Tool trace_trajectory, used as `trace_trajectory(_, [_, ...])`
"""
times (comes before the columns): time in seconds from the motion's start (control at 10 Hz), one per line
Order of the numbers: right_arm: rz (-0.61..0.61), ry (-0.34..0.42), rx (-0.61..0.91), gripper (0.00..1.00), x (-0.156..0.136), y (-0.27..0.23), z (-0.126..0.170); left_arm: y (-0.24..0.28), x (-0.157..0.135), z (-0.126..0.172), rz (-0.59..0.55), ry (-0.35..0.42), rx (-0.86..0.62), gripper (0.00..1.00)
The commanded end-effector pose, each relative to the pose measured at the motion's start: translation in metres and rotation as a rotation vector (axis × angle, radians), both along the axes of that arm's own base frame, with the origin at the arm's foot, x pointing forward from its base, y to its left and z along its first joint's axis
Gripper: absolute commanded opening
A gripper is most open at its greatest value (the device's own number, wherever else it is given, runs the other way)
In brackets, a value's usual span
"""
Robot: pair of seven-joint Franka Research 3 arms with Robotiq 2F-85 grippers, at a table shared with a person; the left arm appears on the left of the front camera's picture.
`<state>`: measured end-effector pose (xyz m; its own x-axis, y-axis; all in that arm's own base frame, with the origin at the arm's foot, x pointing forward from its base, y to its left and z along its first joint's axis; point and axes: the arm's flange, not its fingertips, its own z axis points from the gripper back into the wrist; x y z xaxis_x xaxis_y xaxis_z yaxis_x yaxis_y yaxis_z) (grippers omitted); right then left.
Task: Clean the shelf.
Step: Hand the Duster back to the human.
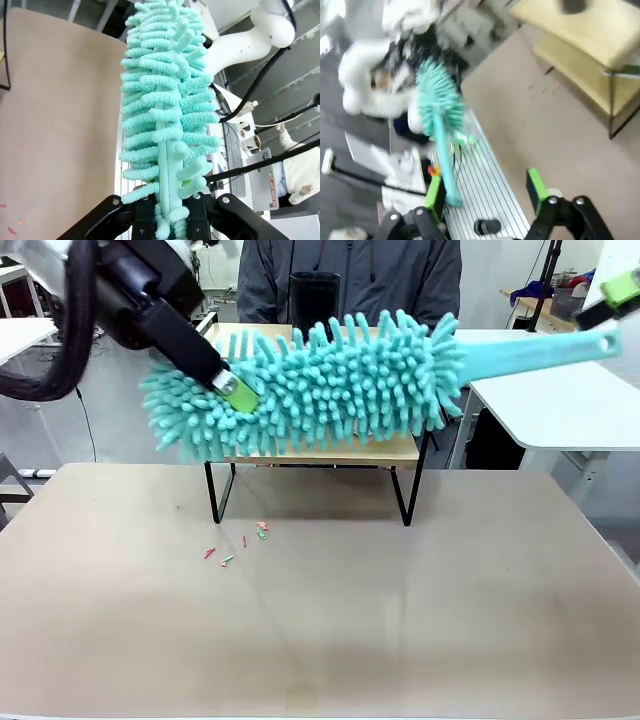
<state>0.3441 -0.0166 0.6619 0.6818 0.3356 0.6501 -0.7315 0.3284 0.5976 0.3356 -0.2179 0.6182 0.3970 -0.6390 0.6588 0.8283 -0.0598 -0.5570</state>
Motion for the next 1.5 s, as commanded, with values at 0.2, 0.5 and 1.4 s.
trace_trajectory(0.2, [-0.804, 0.282, 0.339, 1.00, 0.012, -0.059, -0.163, 0.088, -0.026, 0.035, 0.103, -0.057, -0.288, 0.00])
trace_trajectory(0.5, [-0.606, 0.289, 0.160, 1.00, 0.005, -0.091, -0.192, 0.226, -0.044, 0.038, 0.761, 0.079, -0.599, 0.00])
trace_trajectory(1.4, [-0.606, 0.289, 0.160, 1.00, 0.005, -0.091, -0.192, 0.362, 0.009, -0.159, 1.198, 0.798, -0.451, 0.00])
